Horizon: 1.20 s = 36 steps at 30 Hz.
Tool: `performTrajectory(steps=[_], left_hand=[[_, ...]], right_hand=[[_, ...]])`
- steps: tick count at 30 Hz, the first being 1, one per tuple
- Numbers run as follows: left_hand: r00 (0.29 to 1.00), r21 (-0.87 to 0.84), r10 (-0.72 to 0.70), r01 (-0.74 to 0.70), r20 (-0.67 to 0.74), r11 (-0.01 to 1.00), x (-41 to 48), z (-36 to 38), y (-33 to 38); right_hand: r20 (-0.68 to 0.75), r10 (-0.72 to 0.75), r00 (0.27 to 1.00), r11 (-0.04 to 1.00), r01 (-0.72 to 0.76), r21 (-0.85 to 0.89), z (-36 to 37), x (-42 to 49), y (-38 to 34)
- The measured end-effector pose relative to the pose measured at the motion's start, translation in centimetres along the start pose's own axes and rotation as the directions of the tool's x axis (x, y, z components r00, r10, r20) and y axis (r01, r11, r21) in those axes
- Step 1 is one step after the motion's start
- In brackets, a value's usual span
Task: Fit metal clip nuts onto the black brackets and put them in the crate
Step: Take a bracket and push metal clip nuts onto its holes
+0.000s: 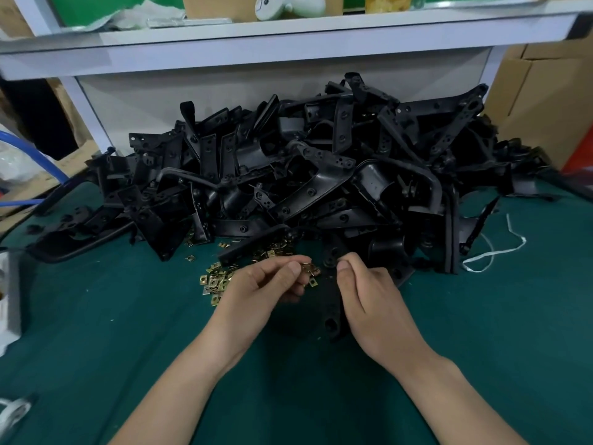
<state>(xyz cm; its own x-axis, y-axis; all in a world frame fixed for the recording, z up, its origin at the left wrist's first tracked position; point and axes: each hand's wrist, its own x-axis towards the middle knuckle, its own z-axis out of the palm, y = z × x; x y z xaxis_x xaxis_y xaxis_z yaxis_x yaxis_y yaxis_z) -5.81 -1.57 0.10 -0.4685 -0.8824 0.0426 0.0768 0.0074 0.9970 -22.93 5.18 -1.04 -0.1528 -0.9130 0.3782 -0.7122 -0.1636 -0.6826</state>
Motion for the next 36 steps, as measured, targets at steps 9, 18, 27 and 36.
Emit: performTrajectory(steps=[9,18,27,36], left_hand=[[0.992,-0.242,-0.127,0.118,-0.020,0.963,0.07,0.14,0.25],[0.989,-0.108,-0.131,0.139,0.071,0.984,-0.24,0.36,0.42],[0.985,-0.070,-0.141,0.148,0.100,0.987,-0.55,0.76,0.57],[0.983,-0.206,-0.143,0.165,0.117,0.964,-0.55,0.80,0.51]], right_hand=[[-0.016,-0.017,1.000,1.000,0.017,0.007,0.09,0.03,0.06],[-0.051,0.006,0.999,1.000,-0.006,-0.001,-0.01,0.03,0.06],[-0.138,-0.038,0.990,0.997,0.029,-0.068,0.20,0.06,0.02],[-0.180,-0.107,0.978,0.978,0.071,-0.196,0.53,0.10,0.34]])
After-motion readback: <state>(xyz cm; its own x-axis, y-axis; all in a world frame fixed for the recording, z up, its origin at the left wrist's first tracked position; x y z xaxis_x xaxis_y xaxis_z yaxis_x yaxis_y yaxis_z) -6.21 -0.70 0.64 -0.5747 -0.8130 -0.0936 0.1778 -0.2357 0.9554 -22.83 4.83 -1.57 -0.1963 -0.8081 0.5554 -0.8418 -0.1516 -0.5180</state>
